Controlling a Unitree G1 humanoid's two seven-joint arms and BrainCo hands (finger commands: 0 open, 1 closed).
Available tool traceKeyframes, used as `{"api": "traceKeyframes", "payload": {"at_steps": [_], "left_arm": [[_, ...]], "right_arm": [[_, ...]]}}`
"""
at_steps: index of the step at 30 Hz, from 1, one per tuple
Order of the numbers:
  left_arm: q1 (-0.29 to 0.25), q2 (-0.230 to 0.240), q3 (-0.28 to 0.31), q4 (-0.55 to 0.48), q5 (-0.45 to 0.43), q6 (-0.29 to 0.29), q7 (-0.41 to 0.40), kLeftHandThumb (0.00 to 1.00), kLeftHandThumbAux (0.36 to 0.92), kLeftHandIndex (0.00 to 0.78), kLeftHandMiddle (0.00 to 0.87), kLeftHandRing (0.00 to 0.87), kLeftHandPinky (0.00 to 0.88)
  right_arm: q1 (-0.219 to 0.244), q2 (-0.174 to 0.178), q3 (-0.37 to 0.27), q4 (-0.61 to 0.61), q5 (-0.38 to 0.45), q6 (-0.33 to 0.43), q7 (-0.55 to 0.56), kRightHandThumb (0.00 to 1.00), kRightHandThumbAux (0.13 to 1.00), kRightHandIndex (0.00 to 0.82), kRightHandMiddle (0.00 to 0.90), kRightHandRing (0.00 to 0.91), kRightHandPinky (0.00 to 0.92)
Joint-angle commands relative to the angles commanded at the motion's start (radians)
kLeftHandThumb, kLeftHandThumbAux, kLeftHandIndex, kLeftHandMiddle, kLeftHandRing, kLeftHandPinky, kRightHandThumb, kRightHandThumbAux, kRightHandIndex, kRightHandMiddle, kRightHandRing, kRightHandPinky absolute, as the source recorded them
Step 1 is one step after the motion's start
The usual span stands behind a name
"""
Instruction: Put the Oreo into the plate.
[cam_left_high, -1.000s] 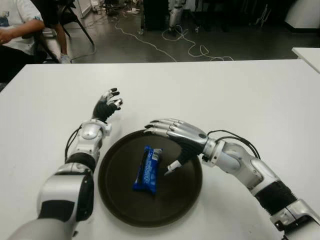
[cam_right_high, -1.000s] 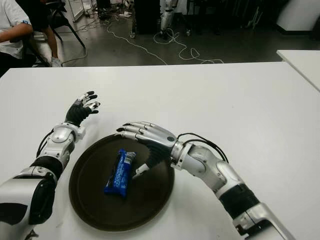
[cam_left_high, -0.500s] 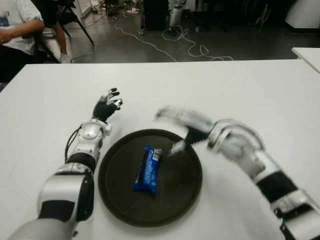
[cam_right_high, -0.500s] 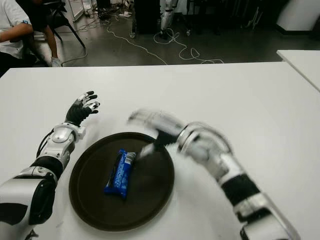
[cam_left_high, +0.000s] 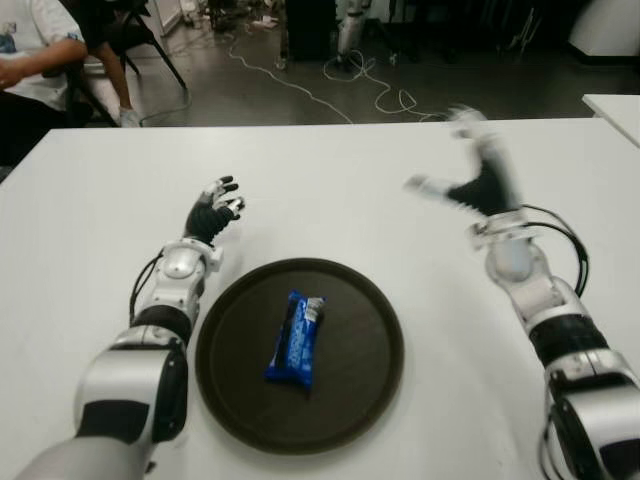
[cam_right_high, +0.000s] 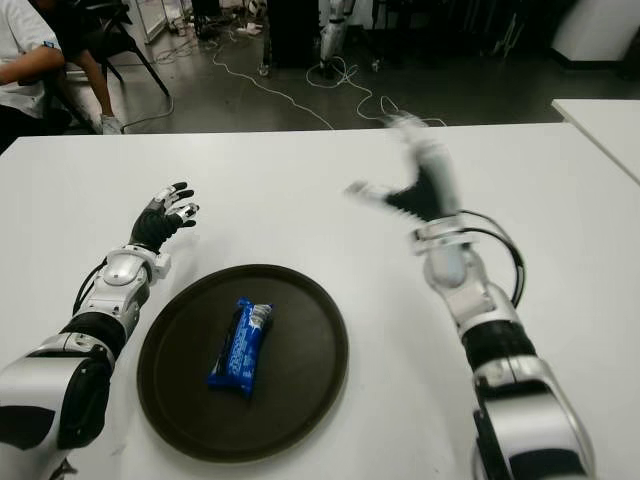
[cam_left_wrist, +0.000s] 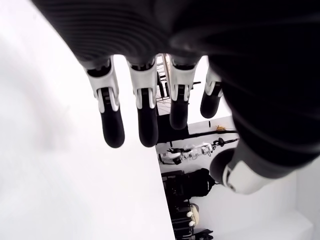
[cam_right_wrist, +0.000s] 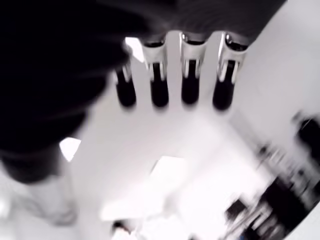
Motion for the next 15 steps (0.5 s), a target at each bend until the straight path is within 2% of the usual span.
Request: {"api": "traceKeyframes", "payload": {"at_steps": [2, 4, 6, 8, 9, 10, 12, 13, 15], "left_arm": [[0.002, 0.001, -0.001, -0.001, 0.002, -0.006, -0.003, 0.207, 0.649, 0.056, 0.149, 0.190, 0.245], [0.002, 0.003, -0.002, -0.002, 0.003, -0.010, -0.007, 0.207, 0.651, 0.063, 0.155, 0.193, 0.246], [0.003, 0.004, -0.002, -0.003, 0.003, -0.011, -0.010, 0.199, 0.657, 0.070, 0.166, 0.196, 0.241], [0.004, 0.005, -0.003, -0.004, 0.005, -0.011, -0.008, 0.191, 0.661, 0.076, 0.178, 0.200, 0.235], [0.004, 0.006, -0.005, -0.004, 0.008, -0.009, -0.004, 0.187, 0.663, 0.079, 0.183, 0.202, 0.233], [0.004, 0.006, -0.007, -0.004, 0.010, -0.008, -0.002, 0.181, 0.666, 0.081, 0.188, 0.204, 0.231], [0.002, 0.008, -0.012, -0.003, 0.018, -0.005, 0.007, 0.171, 0.669, 0.083, 0.193, 0.207, 0.231], [0.001, 0.008, -0.013, -0.003, 0.019, -0.003, 0.009, 0.167, 0.670, 0.084, 0.195, 0.208, 0.231], [0.000, 0.010, -0.018, -0.002, 0.025, -0.002, 0.015, 0.161, 0.670, 0.086, 0.198, 0.210, 0.230]], "right_arm": [[-0.010, -0.035, 0.009, 0.113, -0.015, 0.030, 0.006, 0.210, 0.739, 0.345, 0.410, 0.439, 0.475], [-0.017, -0.087, 0.062, 0.199, -0.091, 0.085, -0.044, 0.251, 0.743, 0.375, 0.428, 0.454, 0.473], [-0.037, -0.115, 0.142, 0.262, -0.187, 0.200, -0.104, 0.265, 0.733, 0.386, 0.442, 0.464, 0.471], [-0.058, -0.109, 0.153, 0.287, -0.195, 0.258, -0.096, 0.283, 0.723, 0.396, 0.453, 0.474, 0.475], [-0.066, -0.098, 0.129, 0.290, -0.165, 0.264, -0.070, 0.293, 0.720, 0.400, 0.457, 0.479, 0.477], [-0.071, -0.089, 0.113, 0.293, -0.144, 0.268, -0.054, 0.433, 0.721, 0.407, 0.460, 0.481, 0.477], [-0.081, -0.068, 0.067, 0.294, -0.084, 0.273, -0.015, 0.555, 0.723, 0.412, 0.462, 0.485, 0.479], [-0.083, -0.064, 0.058, 0.294, -0.071, 0.274, -0.007, 0.601, 0.723, 0.415, 0.464, 0.486, 0.481], [-0.096, -0.040, 0.001, 0.292, 0.003, 0.286, 0.046, 0.640, 0.724, 0.416, 0.467, 0.489, 0.484]]}}
